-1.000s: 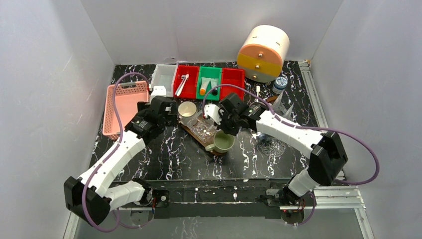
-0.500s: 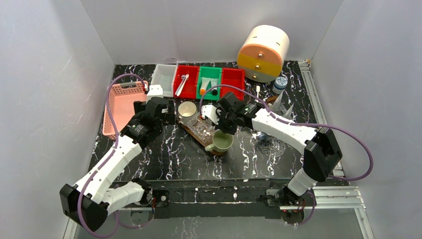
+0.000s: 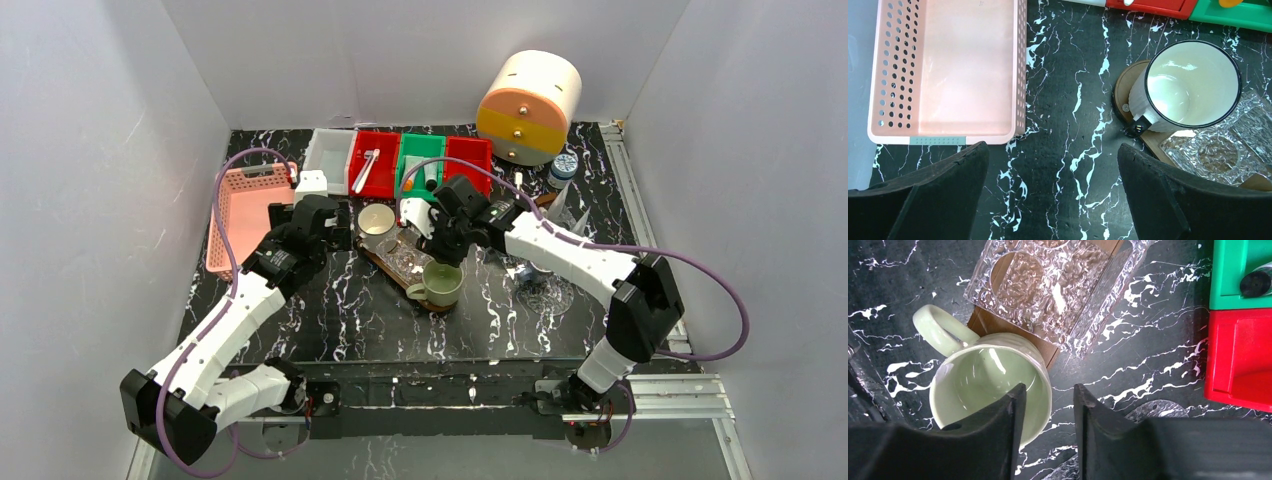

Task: Prepare toiletry sets of a toothbrush and toothpaste on the tray
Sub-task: Place the cup on the tray.

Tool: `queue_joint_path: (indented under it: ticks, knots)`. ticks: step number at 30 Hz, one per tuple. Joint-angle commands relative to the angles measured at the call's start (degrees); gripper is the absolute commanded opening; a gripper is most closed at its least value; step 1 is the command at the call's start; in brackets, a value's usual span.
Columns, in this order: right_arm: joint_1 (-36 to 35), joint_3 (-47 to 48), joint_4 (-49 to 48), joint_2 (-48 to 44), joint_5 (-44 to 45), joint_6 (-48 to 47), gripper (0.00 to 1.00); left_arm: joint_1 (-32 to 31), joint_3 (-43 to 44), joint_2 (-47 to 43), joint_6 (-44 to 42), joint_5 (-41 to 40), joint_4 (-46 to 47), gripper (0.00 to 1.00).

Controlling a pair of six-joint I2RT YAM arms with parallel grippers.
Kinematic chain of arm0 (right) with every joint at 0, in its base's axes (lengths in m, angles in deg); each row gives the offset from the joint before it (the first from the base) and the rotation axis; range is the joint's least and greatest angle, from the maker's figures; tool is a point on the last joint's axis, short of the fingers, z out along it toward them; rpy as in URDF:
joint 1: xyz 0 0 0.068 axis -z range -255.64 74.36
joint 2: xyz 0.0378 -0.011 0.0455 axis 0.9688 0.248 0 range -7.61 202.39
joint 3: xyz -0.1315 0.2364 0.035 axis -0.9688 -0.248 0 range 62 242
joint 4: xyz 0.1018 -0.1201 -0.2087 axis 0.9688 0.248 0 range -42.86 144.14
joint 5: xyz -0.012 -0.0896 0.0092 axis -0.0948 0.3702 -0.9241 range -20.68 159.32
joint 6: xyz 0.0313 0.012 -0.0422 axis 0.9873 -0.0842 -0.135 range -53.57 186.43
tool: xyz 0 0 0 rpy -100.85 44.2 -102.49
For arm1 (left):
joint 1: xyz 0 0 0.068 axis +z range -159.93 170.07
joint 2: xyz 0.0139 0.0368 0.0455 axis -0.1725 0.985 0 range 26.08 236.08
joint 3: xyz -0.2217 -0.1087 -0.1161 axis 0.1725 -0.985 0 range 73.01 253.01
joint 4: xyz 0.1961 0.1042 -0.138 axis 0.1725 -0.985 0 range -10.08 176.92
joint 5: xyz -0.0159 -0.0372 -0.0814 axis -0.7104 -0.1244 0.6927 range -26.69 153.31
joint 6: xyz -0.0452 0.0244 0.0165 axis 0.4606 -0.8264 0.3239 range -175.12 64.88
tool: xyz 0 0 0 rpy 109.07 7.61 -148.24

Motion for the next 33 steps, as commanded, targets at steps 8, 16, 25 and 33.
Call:
queue_joint_path:
  ticks: [8, 16, 25, 33]
  knots:
    - [0.02, -4.80, -5.68, -13.36, 11.74, 28.62, 0.61, 0.69, -0.86, -0.88, -0.05, -1.97, 0.17, 0.98]
    - [0.06, -7.13, -0.51, -13.32, 13.28, 45.35, 0.62, 1.06, -1.01, -1.10, 0.23, -2.85, 0.21, 0.98]
    - [0.08, -9.93, -2.02, -8.72, 14.59, 49.58, 0.48, 1.50, -1.38, -1.85, 0.62, -3.76, 0.49, 0.98]
    - [0.02, -10.09, -1.92, -5.67, 14.98, 48.88, 0.29, 1.76, -1.34, -2.02, 0.59, -3.33, 0.58, 0.98]
